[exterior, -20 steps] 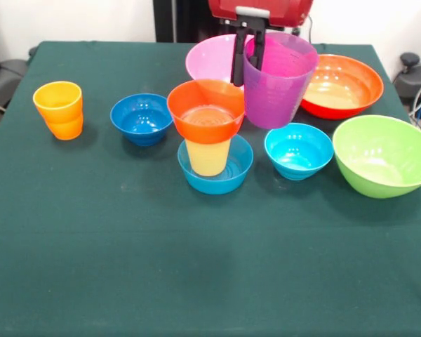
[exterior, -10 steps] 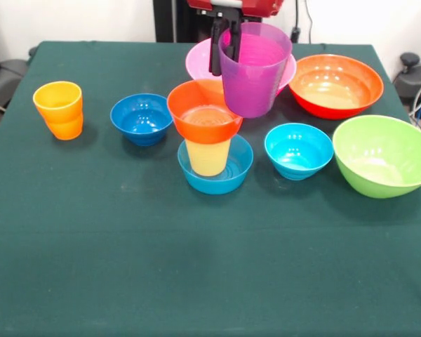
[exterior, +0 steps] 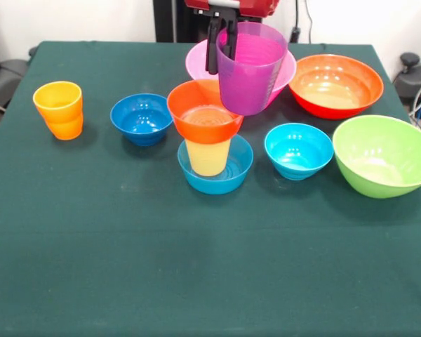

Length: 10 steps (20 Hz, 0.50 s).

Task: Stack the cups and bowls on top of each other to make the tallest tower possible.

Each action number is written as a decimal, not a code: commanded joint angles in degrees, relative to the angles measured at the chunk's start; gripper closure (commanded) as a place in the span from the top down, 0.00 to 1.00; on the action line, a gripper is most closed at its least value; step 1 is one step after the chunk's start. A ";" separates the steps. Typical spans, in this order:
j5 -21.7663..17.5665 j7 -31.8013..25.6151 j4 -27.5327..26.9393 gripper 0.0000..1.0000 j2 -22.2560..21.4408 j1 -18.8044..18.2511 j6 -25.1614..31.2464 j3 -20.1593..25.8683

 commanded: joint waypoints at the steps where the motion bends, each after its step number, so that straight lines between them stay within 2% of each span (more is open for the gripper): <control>1: -4.36 -7.91 3.72 0.00 0.68 -0.60 5.35 6.33; 10: -5.43 -7.68 3.97 0.00 0.60 -1.57 5.24 7.31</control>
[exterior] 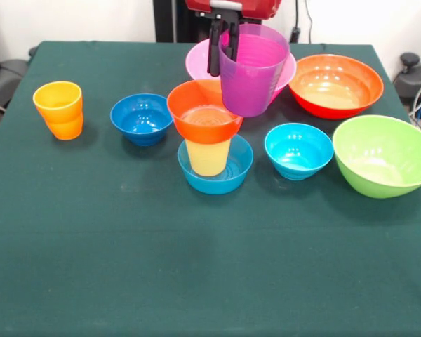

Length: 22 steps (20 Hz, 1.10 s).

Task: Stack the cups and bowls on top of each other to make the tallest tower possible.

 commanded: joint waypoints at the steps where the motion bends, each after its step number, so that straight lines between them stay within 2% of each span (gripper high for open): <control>1: -4.18 -7.68 3.98 0.00 0.55 -1.03 5.30 6.02; 22: -5.81 -8.78 6.38 0.00 -0.49 -4.55 4.17 8.16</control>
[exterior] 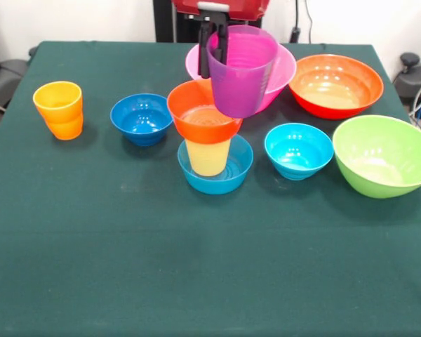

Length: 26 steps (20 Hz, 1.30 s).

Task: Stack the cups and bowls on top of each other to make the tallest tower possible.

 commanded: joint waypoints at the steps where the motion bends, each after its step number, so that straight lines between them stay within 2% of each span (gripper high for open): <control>1: -5.81 -8.69 5.26 0.00 -0.23 -0.62 4.13 5.16; 16: -7.71 -7.13 5.63 0.00 -0.37 -0.89 3.54 5.64; 20: -7.68 -7.88 7.05 0.00 -0.70 -2.90 3.02 7.46; 26: -8.71 -7.29 7.51 0.00 -0.77 -3.58 2.37 8.00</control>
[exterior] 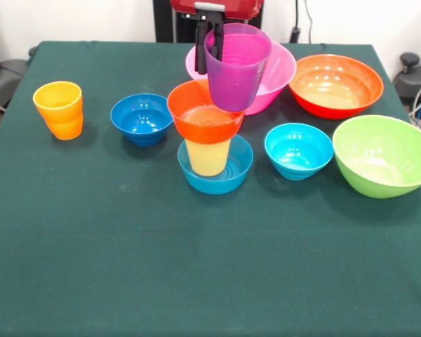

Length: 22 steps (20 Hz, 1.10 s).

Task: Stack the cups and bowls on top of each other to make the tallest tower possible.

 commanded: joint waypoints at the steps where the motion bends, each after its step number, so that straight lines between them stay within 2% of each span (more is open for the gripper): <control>1: -4.35 -7.25 4.35 0.00 0.32 -1.08 2.44 5.24; 12: -4.75 -7.35 5.06 0.00 -0.20 -2.17 2.52 6.14; 22: -5.73 -6.68 5.95 0.00 0.11 -3.38 0.34 6.93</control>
